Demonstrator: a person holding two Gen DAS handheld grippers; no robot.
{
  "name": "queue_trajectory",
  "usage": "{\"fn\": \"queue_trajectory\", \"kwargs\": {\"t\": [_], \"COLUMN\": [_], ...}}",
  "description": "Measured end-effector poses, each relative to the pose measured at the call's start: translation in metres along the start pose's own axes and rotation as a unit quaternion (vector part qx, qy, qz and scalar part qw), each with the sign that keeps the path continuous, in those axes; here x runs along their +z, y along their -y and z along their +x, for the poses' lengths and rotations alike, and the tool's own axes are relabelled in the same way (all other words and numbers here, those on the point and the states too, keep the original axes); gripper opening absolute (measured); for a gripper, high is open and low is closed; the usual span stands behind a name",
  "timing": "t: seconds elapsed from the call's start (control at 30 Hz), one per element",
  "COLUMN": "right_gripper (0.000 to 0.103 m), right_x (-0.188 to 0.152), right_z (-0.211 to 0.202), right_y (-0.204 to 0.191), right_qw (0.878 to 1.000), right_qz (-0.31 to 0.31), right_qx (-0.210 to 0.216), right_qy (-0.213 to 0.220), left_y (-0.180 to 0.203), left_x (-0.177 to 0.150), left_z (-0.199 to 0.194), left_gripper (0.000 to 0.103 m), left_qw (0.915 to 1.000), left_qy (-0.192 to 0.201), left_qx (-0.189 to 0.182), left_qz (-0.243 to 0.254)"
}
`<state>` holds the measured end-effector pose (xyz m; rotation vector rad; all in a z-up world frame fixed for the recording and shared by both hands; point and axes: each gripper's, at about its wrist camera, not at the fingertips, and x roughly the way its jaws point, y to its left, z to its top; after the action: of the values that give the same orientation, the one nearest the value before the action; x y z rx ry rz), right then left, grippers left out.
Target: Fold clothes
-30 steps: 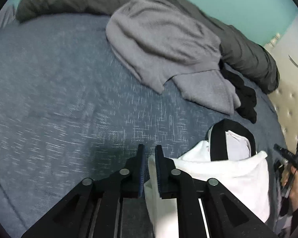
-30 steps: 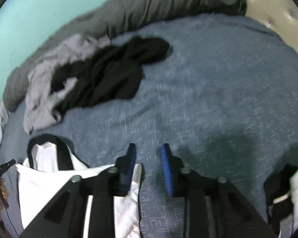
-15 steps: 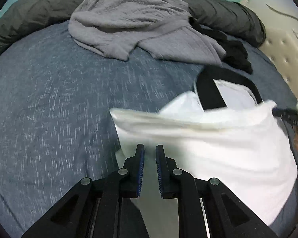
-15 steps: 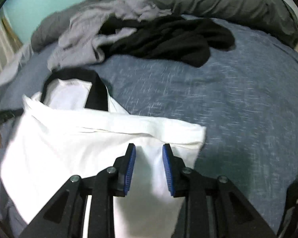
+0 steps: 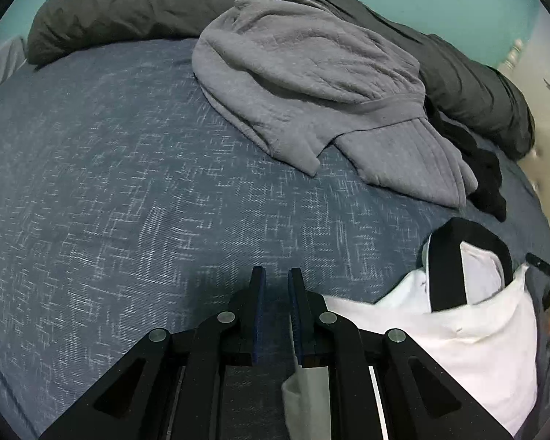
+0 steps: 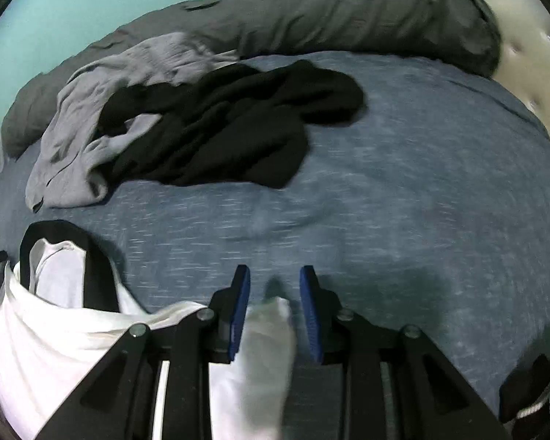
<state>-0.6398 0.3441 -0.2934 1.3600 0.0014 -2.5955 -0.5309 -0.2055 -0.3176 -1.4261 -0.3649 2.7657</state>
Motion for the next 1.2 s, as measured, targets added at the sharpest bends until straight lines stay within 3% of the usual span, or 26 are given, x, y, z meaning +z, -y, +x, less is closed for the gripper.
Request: {"fn": "queue_trajectory", "kwargs": {"t": [0.07, 0.1, 0.3, 0.53, 0.8, 0.93, 1.0, 1.07, 1.13, 1.17, 1.2], "right_gripper": [0.027, 0.027, 0.029, 0.029, 0.029, 0.029, 0.029, 0.029, 0.029, 0.025, 0.009], "right_x": [-0.009, -0.014, -0.049, -0.051, -0.060, -0.048, -0.043, -0.040, -0.039, -0.038, -0.037], "right_z": [-0.005, -0.008, -0.019, -0.035, -0.012, -0.001, 0.003, 0.005, 0.006, 0.004, 0.002], "right_y": [0.012, 0.018, 0.029, 0.026, 0.010, 0.002, -0.001, -0.005, -0.008, -0.008, -0.007], "right_qw": [1.000, 1.000, 0.999, 0.998, 0.997, 0.998, 0.998, 0.997, 0.997, 0.997, 0.996], "right_qz": [0.013, 0.018, -0.005, -0.010, -0.048, -0.049, -0.054, -0.067, -0.078, -0.079, -0.078], "right_qx": [0.010, 0.017, 0.036, 0.055, 0.053, 0.039, 0.033, 0.029, 0.023, 0.024, 0.029], "right_qy": [0.006, 0.010, -0.001, 0.039, -0.002, 0.002, 0.004, 0.007, 0.008, 0.010, 0.014], "left_y": [-0.002, -0.002, -0.005, 0.002, 0.008, 0.012, 0.014, 0.017, 0.019, 0.021, 0.023], "left_x": [-0.006, -0.009, -0.024, -0.024, -0.023, -0.019, -0.019, -0.020, -0.021, -0.021, -0.021], "left_z": [-0.005, -0.008, -0.015, -0.011, 0.001, 0.006, 0.008, 0.009, 0.011, 0.012, 0.013], "left_gripper": [0.034, 0.037, 0.041, 0.045, 0.047, 0.047, 0.041, 0.015, 0.010, 0.008, 0.007], "left_qw": [1.0000, 0.9999, 0.9997, 0.9990, 0.9990, 0.9988, 0.9987, 0.9985, 0.9983, 0.9983, 0.9982], "left_qy": [0.004, 0.005, -0.008, -0.010, -0.004, 0.000, 0.004, 0.009, 0.010, 0.011, 0.011], "left_qx": [-0.008, -0.013, -0.016, -0.013, -0.015, -0.022, -0.025, -0.032, -0.035, -0.033, -0.031], "left_qz": [0.003, 0.003, 0.015, 0.041, 0.041, 0.044, 0.044, 0.044, 0.046, 0.048, 0.050]}}
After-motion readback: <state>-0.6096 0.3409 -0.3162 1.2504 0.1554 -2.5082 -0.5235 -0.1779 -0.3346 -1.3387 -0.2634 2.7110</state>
